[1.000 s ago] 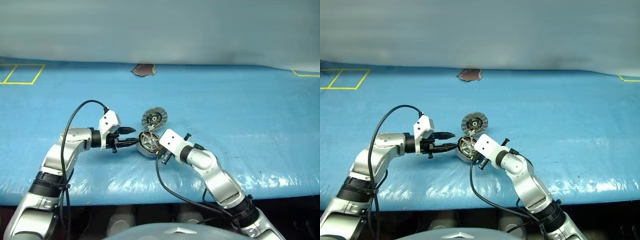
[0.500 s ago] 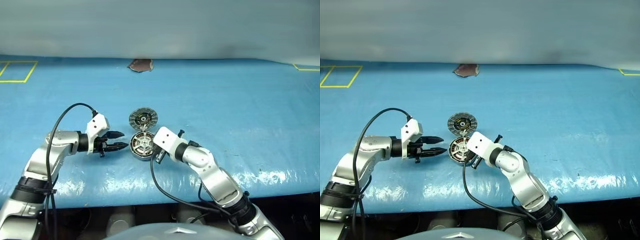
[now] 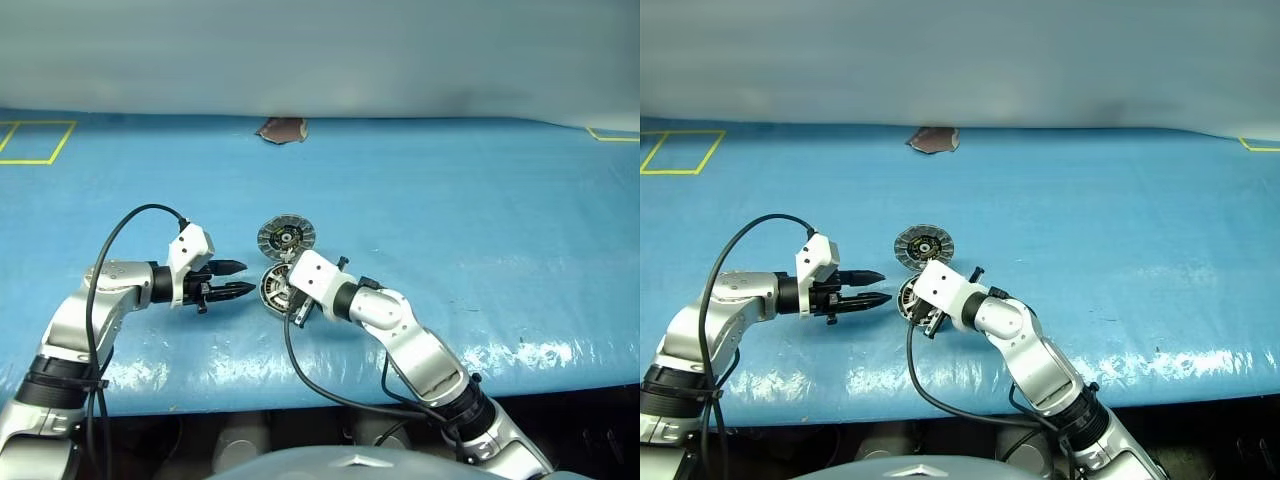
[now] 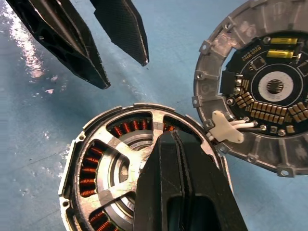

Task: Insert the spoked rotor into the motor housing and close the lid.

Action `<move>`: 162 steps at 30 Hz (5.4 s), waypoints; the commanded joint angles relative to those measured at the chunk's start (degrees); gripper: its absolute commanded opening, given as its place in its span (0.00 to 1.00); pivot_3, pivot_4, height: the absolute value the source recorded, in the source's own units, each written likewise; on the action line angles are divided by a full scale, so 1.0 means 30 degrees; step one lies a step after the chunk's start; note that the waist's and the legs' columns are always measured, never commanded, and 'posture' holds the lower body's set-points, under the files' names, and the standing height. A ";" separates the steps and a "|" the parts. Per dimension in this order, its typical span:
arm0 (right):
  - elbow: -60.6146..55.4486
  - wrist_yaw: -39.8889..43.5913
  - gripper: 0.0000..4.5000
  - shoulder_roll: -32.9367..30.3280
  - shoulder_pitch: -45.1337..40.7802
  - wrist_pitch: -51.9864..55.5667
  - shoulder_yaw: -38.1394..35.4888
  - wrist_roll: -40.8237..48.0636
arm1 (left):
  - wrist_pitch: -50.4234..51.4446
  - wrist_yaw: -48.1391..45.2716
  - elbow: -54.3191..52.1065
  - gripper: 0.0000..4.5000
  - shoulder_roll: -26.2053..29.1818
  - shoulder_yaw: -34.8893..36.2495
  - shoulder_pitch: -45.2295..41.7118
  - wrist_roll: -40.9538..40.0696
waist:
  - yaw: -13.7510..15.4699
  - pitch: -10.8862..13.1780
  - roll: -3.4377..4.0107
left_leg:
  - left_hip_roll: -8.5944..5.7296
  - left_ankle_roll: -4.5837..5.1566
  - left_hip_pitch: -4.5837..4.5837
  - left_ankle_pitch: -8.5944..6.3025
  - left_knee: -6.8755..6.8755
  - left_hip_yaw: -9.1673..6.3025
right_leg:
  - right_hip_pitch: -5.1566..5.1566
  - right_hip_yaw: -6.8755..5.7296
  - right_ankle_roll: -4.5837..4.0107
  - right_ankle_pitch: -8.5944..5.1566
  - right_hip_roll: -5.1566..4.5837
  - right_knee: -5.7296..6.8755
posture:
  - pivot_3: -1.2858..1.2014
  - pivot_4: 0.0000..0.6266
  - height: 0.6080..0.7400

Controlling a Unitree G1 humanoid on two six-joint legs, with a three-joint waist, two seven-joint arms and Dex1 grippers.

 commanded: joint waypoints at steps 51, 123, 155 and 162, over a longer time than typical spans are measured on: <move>0.5324 0.0142 0.00 -0.1629 -0.6673 -0.3973 -0.5356 0.2678 | -0.1329 0.0747 -0.0363 0.52 -0.0290 -0.0016 0.0910 0.0572 | -0.0122 0.0036 0.0013 | 0.0111 0.0006 0.0192 0.0001 0.0171 0.0064 | 0.0090 0.0107 -0.0097 -0.0008 0.0132 0.0317 | 0.52 0.24 1.00; 0.4692 0.0220 0.00 0.0340 0.0944 -0.3348 -0.1303 0.2445 | 0.1345 0.0633 -0.3339 0.52 0.1159 0.1309 0.2645 -0.2775 | -0.0024 0.0032 0.0017 | 0.0280 0.0001 0.0309 0.0002 0.0189 0.0086 | 0.0127 0.0126 -0.0349 -0.0059 0.0292 0.0362 | 0.52 0.24 1.00; 0.1870 0.0702 0.13 0.0656 0.0607 -0.4507 -0.2733 0.4386 | -0.4571 -0.0875 -0.0056 0.53 -0.0347 0.1209 0.3309 -0.0817 | 0.0002 0.0040 0.0020 | 0.0284 0.0002 0.0248 0.0001 0.0184 0.0098 | 0.0071 0.0146 -0.0348 -0.0053 0.0304 0.0360 | 0.52 0.24 1.00; 0.1773 0.0802 0.64 0.0699 0.0656 -0.4335 -0.2573 0.4574 | -0.4794 -0.0691 0.0100 0.53 -0.0625 0.1285 0.3565 -0.0884 | 0.0001 0.0041 0.0021 | 0.0285 0.0002 0.0248 0.0001 0.0183 0.0099 | 0.0069 0.0146 -0.0349 -0.0053 0.0305 0.0361 | 0.52 0.24 1.00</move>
